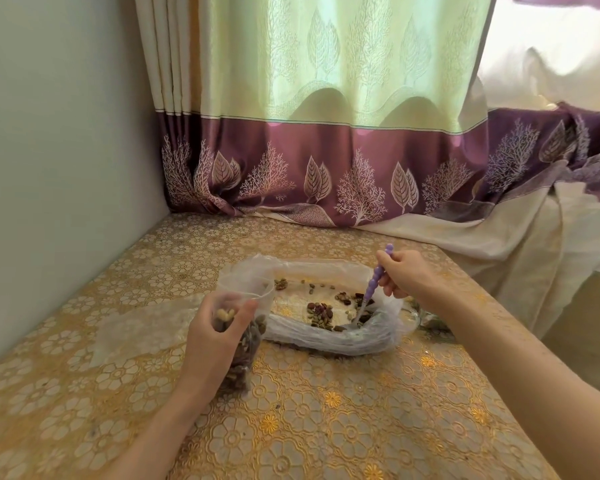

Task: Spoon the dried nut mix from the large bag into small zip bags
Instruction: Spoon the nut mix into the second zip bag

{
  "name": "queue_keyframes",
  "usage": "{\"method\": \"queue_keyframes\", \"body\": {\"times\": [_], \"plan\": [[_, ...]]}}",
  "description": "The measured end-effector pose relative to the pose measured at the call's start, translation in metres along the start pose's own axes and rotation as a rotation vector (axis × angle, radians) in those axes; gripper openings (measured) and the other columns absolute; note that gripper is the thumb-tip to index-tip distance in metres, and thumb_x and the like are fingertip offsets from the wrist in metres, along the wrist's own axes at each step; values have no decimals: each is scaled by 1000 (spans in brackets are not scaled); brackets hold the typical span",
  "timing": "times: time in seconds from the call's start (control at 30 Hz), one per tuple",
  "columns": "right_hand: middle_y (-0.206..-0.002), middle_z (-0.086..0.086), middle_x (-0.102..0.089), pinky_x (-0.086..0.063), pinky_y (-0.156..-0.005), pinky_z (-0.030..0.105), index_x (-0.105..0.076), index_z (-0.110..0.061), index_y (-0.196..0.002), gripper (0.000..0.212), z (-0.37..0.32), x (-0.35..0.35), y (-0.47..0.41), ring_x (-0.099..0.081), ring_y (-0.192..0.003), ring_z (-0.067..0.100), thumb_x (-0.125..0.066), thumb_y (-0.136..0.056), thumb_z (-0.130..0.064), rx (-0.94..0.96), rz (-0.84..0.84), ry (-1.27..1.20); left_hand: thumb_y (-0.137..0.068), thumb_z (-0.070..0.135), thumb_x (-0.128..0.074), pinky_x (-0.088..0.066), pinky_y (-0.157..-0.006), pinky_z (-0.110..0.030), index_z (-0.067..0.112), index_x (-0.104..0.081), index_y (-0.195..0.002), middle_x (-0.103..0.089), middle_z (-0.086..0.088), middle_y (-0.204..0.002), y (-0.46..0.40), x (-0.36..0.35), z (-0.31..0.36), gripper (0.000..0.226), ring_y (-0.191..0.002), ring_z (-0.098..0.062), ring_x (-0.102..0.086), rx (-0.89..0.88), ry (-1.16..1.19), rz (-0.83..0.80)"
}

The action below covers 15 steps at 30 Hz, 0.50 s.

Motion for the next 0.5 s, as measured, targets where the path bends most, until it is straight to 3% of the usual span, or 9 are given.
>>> {"method": "queue_keyframes", "body": {"times": [0.3,0.5], "plan": [[-44,5,-62,-38,-34,14,-56,-1,-72,35,21,-11,14,-51,-33,7,-43,-100,-18,-183,-38,-184,-70,53,-61,-43,-59,-5,26,-60,-91,-63,3,-91,-1,-1,0,34,-75,6,-57,-4,-6,-7],[-45,8,-62,-31,-31,14,-53,-3,-70,33,34,0,11,-44,-32,6,-40,-99,-13,-255,35,-322,-68,55,-61,-45,-58,-8,26,-59,-92,-63,3,-90,-1,-1,-1,37,-74,5,-59,4,-3,-14]]}}
Point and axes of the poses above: each hand's wrist, its own y-axis away from the middle knuckle, its own x-axis out of the back of the hand, z = x × y, the point moved 8 cm from there along -y, towards the middle knuckle
